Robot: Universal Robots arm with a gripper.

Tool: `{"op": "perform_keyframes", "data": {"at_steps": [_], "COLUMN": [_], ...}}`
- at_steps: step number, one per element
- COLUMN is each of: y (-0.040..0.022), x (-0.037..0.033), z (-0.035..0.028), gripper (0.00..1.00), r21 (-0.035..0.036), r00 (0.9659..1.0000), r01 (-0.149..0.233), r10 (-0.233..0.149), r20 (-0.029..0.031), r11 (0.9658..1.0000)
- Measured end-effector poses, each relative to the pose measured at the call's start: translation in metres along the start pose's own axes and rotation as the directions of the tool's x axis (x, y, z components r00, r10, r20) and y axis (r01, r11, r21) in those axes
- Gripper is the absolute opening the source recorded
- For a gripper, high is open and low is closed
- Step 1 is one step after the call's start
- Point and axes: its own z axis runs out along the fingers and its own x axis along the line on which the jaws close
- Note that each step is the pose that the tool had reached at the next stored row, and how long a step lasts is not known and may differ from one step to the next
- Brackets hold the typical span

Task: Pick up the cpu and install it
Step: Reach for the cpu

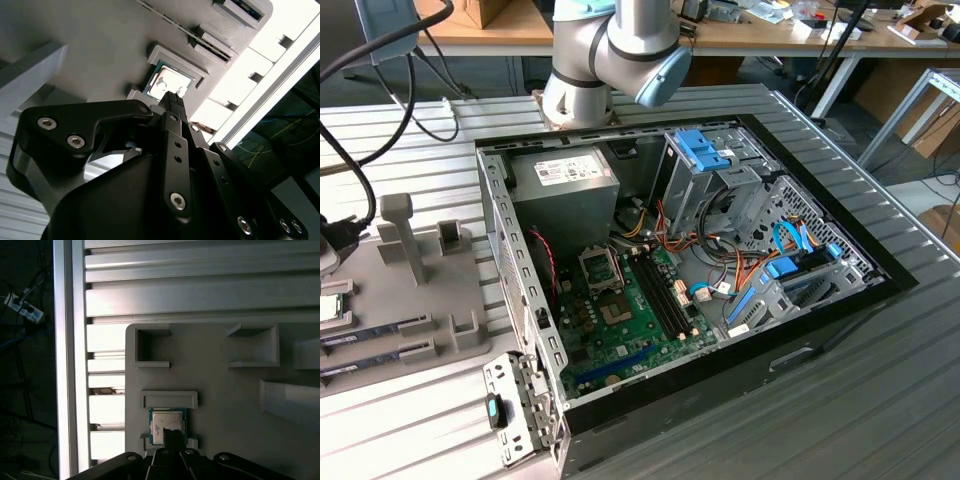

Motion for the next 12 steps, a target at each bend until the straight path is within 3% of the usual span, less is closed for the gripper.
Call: {"op": "perform_keyframes", "data": {"at_steps": [12], "y": [-0.0002], "x": [0.0029], "z": [0.0038], "gripper": [0.11], "r21": [0.0], "r00": [1.0], "r01": [0.0], "r10": [0.0], "r20": [0.0], "r11": [1.0]}}
